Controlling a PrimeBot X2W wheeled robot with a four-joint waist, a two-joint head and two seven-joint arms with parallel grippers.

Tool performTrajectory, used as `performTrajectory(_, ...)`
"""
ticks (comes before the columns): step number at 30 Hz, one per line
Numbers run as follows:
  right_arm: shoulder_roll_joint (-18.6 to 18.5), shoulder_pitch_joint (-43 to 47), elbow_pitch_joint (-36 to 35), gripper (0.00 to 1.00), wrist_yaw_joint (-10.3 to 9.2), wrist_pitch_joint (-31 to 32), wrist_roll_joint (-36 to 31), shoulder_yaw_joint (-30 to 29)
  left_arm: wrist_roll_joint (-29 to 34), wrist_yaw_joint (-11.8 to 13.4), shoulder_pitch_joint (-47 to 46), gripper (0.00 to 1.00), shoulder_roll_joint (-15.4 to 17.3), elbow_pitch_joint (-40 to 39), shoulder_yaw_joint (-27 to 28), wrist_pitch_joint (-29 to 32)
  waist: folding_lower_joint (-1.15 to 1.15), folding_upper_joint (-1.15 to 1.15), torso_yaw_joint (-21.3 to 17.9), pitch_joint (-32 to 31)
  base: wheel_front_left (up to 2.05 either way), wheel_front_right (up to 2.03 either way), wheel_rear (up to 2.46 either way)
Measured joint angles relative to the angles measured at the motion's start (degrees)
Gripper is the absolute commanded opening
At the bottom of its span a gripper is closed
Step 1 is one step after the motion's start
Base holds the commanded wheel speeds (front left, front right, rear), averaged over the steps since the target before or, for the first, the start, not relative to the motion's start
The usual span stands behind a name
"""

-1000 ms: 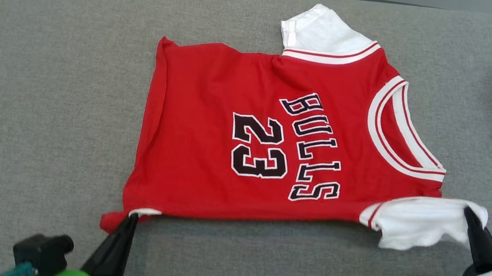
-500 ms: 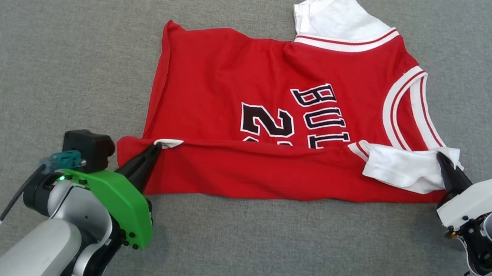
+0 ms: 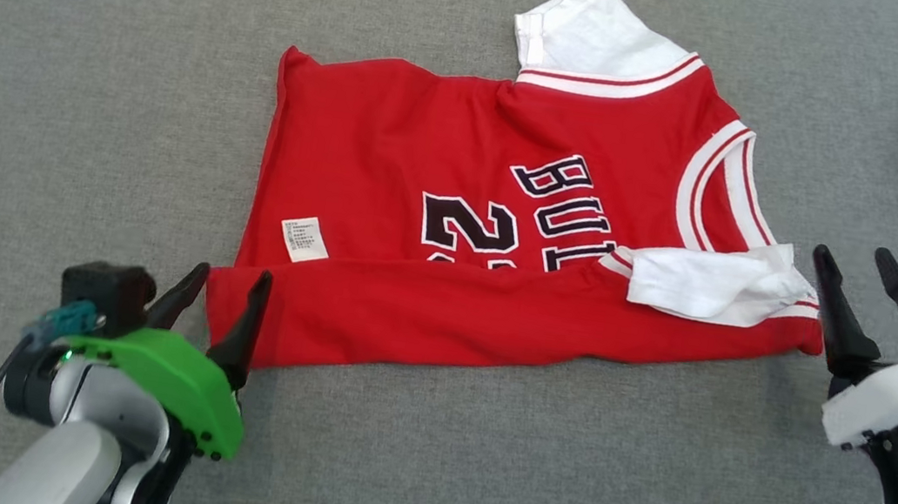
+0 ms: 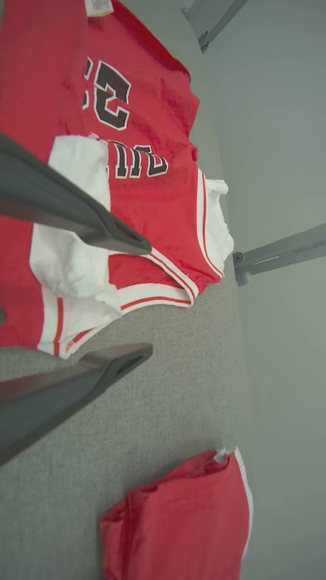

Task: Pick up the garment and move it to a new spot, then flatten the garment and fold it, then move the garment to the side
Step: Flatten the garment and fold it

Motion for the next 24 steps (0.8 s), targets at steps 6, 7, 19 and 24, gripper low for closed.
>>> performTrajectory(6,-3.0,7.5,-3.5,1.0,0.0,-5.1,-6.9,-1.7,-1.7,5.0,11.0,1.0,1.8,-8.6,3.7,-5.7,0.0,0.0,-1.3,-1.2,0.0,0.0,0.0)
performTrajectory(7,-2.7,8.6,-3.5,1.0,0.0,-5.1,-7.2,-1.9,-2.1,5.4,12.6,1.0,1.6,-9.4,4.0,-6.4,0.0,-0.01,-1.4,-1.5,0.0,0.0,0.0)
performTrajectory(19,0.7,5.3,4.3,1.0,0.0,-3.1,-7.6,-1.4,-4.3,4.9,10.2,1.0,-0.9,-5.4,2.6,-3.8,0.0,0.0,-1.1,1.7,0.0,0.0,0.0)
performTrajectory(24,0.9,1.6,8.4,1.0,0.0,-1.9,-5.7,0.4,-4.8,3.5,7.2,1.0,-2.1,-2.1,2.2,-2.9,0.0,0.0,-0.4,4.1,0.0,0.0,0.0)
